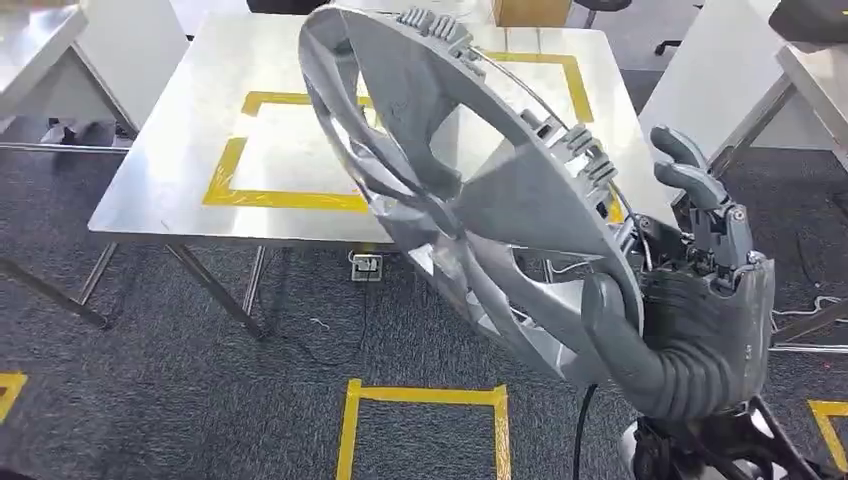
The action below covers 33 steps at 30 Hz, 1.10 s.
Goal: Take the parts from the cabinet and place them on the table.
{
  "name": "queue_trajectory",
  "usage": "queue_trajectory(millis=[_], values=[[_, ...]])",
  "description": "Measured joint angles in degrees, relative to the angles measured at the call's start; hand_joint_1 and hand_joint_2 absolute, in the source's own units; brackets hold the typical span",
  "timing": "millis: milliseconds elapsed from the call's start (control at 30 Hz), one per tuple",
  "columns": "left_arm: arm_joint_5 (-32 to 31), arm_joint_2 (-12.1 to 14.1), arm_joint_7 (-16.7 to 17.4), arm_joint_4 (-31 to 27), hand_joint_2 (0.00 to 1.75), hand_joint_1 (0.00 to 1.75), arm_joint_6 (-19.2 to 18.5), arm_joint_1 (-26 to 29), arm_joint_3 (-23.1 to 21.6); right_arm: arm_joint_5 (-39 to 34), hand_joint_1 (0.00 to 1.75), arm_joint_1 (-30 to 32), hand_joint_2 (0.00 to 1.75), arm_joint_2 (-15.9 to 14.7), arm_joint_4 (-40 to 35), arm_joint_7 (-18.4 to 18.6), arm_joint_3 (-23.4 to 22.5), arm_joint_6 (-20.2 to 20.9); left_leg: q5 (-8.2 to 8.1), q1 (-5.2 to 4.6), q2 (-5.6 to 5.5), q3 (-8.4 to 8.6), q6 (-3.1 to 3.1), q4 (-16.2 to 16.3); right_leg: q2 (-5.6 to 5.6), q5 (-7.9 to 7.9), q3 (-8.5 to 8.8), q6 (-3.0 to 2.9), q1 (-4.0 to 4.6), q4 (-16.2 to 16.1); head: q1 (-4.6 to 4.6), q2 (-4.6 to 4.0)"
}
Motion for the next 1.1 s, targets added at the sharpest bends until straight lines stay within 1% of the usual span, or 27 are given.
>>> queue_trajectory(millis=[33,67,100,167,200,233,267,300,400,433,467,533,567,600,633,667,700,733,800,833,867,900,933,1000,1033,1067,1100], values=[[0.0,0.1,-0.1,0.0,1.75,0.00,0.0,0.0,0.0,0.0,1.75,0.1,1.75,0.1,0.0,0.0,0.0,0.0,-0.49,0.37,0.08,-2.26,-0.51,3.0,-0.03,-0.36,0.26,0.42,-0.28,0.2,0.00,0.00],[0.0,0.3,-0.1,0.0,1.75,0.00,0.0,-0.2,0.0,0.0,1.75,0.1,1.75,0.1,0.1,0.0,0.0,0.0,0.42,0.69,0.20,-3.24,-1.01,3.7,-0.04,-0.73,0.54,0.93,-0.64,0.4,0.00,0.00],[0.0,0.3,-0.1,0.0,1.75,0.00,0.0,-0.3,0.0,0.0,1.75,0.1,1.75,0.1,0.1,0.2,0.1,0.0,2.77,1.08,0.41,-2.97,-1.54,2.0,-0.05,-1.29,0.89,1.42,-1.06,0.7,0.00,0.00],[0.0,0.5,0.0,0.0,1.75,0.00,0.0,-0.2,0.0,0.0,1.75,0.2,1.75,0.1,0.1,0.2,0.1,0.0,9.20,1.97,1.08,0.34,-2.83,-6.2,0.08,-2.87,1.40,2.78,-2.02,2.2,-0.09,0.00],[0.0,0.5,0.1,0.0,1.75,0.00,0.0,-0.1,0.0,0.0,1.75,0.2,1.75,0.2,0.1,0.2,0.1,0.0,7.92,1.64,1.38,0.87,-3.61,-6.9,0.18,-3.68,1.40,3.52,-2.32,3.0,-0.19,0.00],[0.0,0.2,0.2,0.0,1.75,0.00,0.0,-0.1,0.0,0.0,1.75,0.1,1.75,0.2,0.1,0.2,0.1,0.0,7.57,1.63,1.50,1.30,-3.29,-7.5,0.41,-4.31,0.90,4.20,-1.98,4.2,-0.87,0.00],[0.0,0.5,0.2,0.0,1.75,0.00,0.0,-0.1,0.0,0.0,1.75,0.1,1.75,0.2,0.1,0.2,0.0,0.0,6.69,1.54,1.43,1.20,-1.06,-7.4,0.52,-4.33,0.54,4.33,-1.84,4.3,-0.79,0.00],[0.0,0.5,0.2,0.0,1.75,0.00,0.0,0.0,0.0,0.0,1.75,0.2,1.75,0.3,0.1,0.3,0.1,0.0,6.50,1.43,1.42,1.11,-0.45,-7.4,0.48,-4.26,0.69,4.34,-1.81,4.2,-0.11,0.00],[0.0,0.4,0.2,0.0,1.75,0.00,0.0,0.0,0.0,0.0,1.75,0.1,1.75,0.2,0.1,0.3,0.0,0.0,6.16,1.55,1.17,1.65,0.75,-7.5,0.41,-5.15,0.70,4.71,-1.99,4.9,0.31,0.00],[0.0,0.4,0.2,0.0,1.75,0.00,0.0,0.0,0.0,0.0,1.75,0.1,1.75,0.2,0.1,0.3,0.0,-0.1,6.02,1.53,1.22,1.92,0.98,-7.5,0.42,-6.36,-0.49,4.70,-1.91,7.5,0.44,0.00],[0.0,0.4,0.2,0.0,1.75,0.00,0.0,0.0,0.0,0.0,1.75,0.1,1.75,0.2,0.1,0.3,0.0,-0.1,5.84,1.42,1.31,2.10,1.24,-7.6,0.42,-8.13,-2.69,4.72,-1.80,11.5,0.55,0.00],[0.0,0.4,0.2,0.0,1.75,0.00,0.0,0.1,0.0,0.0,1.75,0.1,1.75,0.2,0.1,0.3,0.0,-0.1,5.43,0.89,1.43,2.40,1.74,-7.6,0.42,-10.90,-7.98,4.50,-1.71,20.3,0.72,0.00],[0.0,0.5,0.2,0.0,1.75,0.00,0.0,0.1,0.0,0.0,1.75,0.2,1.75,0.2,0.1,0.3,0.0,-0.1,5.14,0.53,1.41,2.77,2.00,-7.6,0.43,-10.44,-9.60,4.07,-1.55,22.3,0.72,0.00],[0.0,0.5,0.2,0.0,1.75,0.00,0.0,0.1,0.0,0.0,1.75,0.3,1.75,0.2,0.1,0.3,0.0,-0.1,4.82,0.19,1.32,3.24,2.13,-7.6,0.46,-8.65,-9.71,3.41,-1.19,21.5,0.72,0.00],[0.0,0.5,0.2,0.0,1.75,0.00,0.0,0.1,0.0,0.0,1.75,0.2,1.75,0.2,0.1,0.3,0.0,-0.1,4.56,-0.16,1.20,3.77,2.29,-7.6,0.52,-5.86,-8.92,2.51,-0.69,18.7,0.74,0.00],[0.0,0.5,0.2,0.0,1.75,0.00,0.0,0.1,0.0,0.0,1.75,0.2,1.75,0.2,0.1,0.3,0.0,-0.1,4.27,-0.60,1.08,4.38,2.37,-7.7,0.65,-2.45,-7.50,1.29,0.00,14.2,0.74,0.00],[0.0,0.4,0.2,0.0,1.75,0.00,0.0,0.1,0.0,0.0,1.75,0.1,1.75,0.2,0.1,0.3,0.0,-0.1,4.05,-0.66,1.08,4.78,2.55,-8.1,0.99,0.53,-6.06,-0.48,1.01,9.4,0.83,0.00],[0.0,-0.3,0.2,-0.1,1.75,0.00,-0.1,0.0,0.0,0.0,1.75,0.2,1.75,0.2,0.1,0.3,0.0,-0.1,4.02,-0.64,1.19,4.90,2.46,-8.4,1.10,-0.11,-5.49,-2.34,1.08,9.0,-0.22,0.00],[-0.1,-0.4,0.2,0.0,1.75,0.00,-0.1,-0.1,0.0,0.0,1.75,0.0,1.75,0.2,0.0,0.3,0.0,-0.2,4.43,0.25,1.15,4.61,1.78,-8.9,0.92,0.34,-5.08,-2.65,2.11,7.0,0.20,0.00],[-0.1,-0.4,0.3,0.0,1.75,0.00,-0.1,0.0,0.0,0.0,1.75,0.0,1.75,0.2,0.0,0.3,0.0,-0.2,4.48,0.50,1.15,4.70,1.70,-9.3,0.89,0.39,-4.88,-2.68,2.26,6.5,0.44,0.00],[-0.1,-0.7,0.3,-0.1,1.75,0.00,-0.1,-0.1,0.0,0.0,1.75,-0.1,1.75,0.2,0.0,0.3,-0.1,-0.2,4.74,0.30,1.12,5.27,1.30,-10.2,0.88,0.66,-4.08,-3.10,2.37,4.9,0.66,0.00],[-0.1,-0.6,0.2,-0.1,1.75,0.00,0.0,-0.1,0.0,0.0,1.75,0.0,1.75,0.2,0.0,0.3,0.0,-0.2,4.31,0.12,0.81,5.54,1.34,-10.1,0.65,0.48,-1.23,-2.66,1.36,0.4,0.98,0.00],[-0.1,-0.5,0.2,-0.1,1.75,0.00,0.0,-0.1,0.0,-0.1,1.75,0.1,1.75,0.2,0.0,0.3,0.0,-0.2,3.81,0.09,0.33,5.06,1.00,-9.2,0.54,0.79,-0.54,-2.10,1.16,-0.2,0.63,0.00],[-0.2,-0.2,0.2,-0.1,1.75,0.00,-0.1,-0.1,0.0,-0.2,1.75,0.1,1.75,0.3,0.0,-0.1,0.0,-0.4,0.91,0.31,0.06,1.27,0.18,-2.4,0.37,0.59,0.18,-1.69,0.72,-0.8,0.46,0.00],[-0.3,0.0,0.2,-0.1,1.75,0.00,-0.1,-0.1,0.0,-0.4,1.75,0.2,1.75,0.4,0.0,-0.4,0.0,-0.3,-0.16,0.54,0.06,-1.28,-0.35,1.4,0.25,0.10,0.43,-0.96,0.46,-0.6,0.46,0.00],[-0.4,0.3,0.2,-0.1,1.75,0.00,-0.1,-0.1,0.0,-0.9,1.75,0.3,1.75,0.4,0.0,-0.7,0.0,-0.3,-0.08,0.70,0.15,-2.76,-0.73,3.3,0.19,-0.30,0.65,-0.44,0.20,-0.3,0.46,0.00],[-0.7,0.5,0.2,-0.1,1.75,0.00,0.0,-0.3,0.0,-1.5,1.75,0.5,1.75,0.4,0.2,-0.8,0.0,0.0,1.52,0.90,0.29,-3.04,-1.18,2.7,0.13,-0.84,0.96,0.20,-0.17,0.1,0.44,0.00]])
